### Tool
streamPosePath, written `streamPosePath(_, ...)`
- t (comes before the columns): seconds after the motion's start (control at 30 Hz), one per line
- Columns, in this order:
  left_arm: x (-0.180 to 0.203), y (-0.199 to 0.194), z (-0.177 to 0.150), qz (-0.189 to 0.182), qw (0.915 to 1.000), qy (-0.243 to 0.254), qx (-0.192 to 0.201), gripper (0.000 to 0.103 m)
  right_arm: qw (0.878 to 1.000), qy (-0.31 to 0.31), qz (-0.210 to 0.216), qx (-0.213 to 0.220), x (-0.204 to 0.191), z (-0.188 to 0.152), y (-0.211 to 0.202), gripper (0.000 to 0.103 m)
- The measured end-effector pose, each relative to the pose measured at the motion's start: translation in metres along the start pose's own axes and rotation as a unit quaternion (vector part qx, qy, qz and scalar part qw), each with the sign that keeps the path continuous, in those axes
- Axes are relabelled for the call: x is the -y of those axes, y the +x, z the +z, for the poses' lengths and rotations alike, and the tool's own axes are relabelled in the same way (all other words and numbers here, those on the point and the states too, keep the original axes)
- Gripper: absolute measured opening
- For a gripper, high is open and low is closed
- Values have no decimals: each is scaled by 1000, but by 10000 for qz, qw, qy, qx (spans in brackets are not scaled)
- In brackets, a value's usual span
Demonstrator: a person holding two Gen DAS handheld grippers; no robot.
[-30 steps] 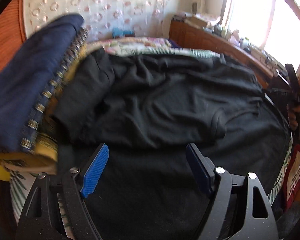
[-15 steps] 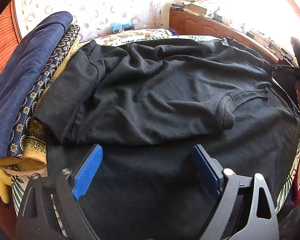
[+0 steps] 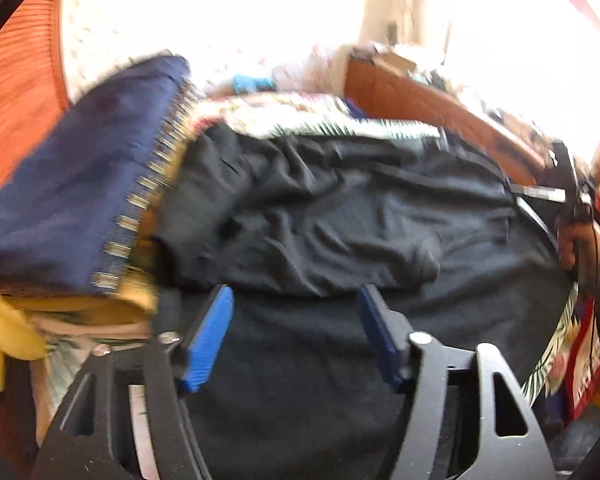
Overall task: Fold small clothes
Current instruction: 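Grasp the shirt's edge with the right gripper while the left gripper grasps beside it, then lift the held edge with both grippers and fold it over the shirt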
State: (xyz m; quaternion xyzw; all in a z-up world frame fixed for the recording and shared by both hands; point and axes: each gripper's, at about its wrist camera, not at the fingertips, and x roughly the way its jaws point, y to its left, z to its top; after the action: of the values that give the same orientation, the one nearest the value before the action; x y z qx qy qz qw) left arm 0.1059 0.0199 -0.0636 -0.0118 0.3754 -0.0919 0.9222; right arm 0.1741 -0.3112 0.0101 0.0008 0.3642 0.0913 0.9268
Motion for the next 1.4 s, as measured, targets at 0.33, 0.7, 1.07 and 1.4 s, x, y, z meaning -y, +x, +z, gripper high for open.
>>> streamPosePath(0.33, -17, -6, 15, 939, 9951, 41, 302, 40, 9999, -75, -75, 2, -12, 3, 24, 9)
streamPosePath(0.7, -29, 27, 34, 1241, 9915, 305, -259, 35, 9999, -85, -103, 21, -12, 3, 24, 9)
streamPosePath(1.07, -22, 33, 40, 1413, 9867, 685, -415, 3, 10000, -12, -21, 46, -8, 2, 25, 9)
streamPosePath(1.4, 0, -18, 59, 942, 9938, 486, 342, 3, 10000, -32, -30, 62, -5, 3, 27, 9)
